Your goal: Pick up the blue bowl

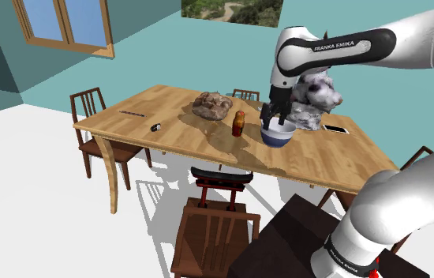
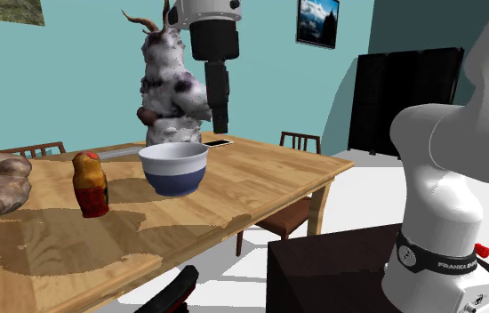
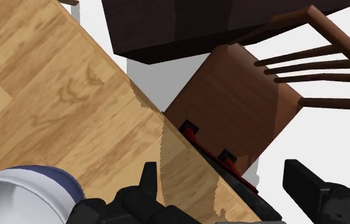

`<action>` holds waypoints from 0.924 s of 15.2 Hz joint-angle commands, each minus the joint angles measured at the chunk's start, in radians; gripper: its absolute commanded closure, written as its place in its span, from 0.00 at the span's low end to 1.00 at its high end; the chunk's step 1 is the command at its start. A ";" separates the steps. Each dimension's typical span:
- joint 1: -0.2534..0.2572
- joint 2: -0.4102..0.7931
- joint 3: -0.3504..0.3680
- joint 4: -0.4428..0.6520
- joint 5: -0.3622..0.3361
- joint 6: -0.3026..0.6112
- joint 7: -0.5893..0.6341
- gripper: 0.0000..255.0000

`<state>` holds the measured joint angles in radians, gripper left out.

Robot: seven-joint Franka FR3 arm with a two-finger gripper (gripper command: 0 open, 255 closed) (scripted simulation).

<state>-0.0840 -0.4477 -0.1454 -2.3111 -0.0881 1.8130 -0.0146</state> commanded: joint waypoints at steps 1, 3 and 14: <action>-0.012 0.051 -0.018 0.012 -0.026 0.041 -0.025 0.00; -0.023 0.109 -0.036 0.035 -0.048 0.078 -0.047 0.00; -0.082 0.459 -0.119 0.246 -0.122 0.243 -0.164 0.00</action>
<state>-0.1600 -0.0274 -0.2573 -2.0917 -0.2066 2.0399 -0.1664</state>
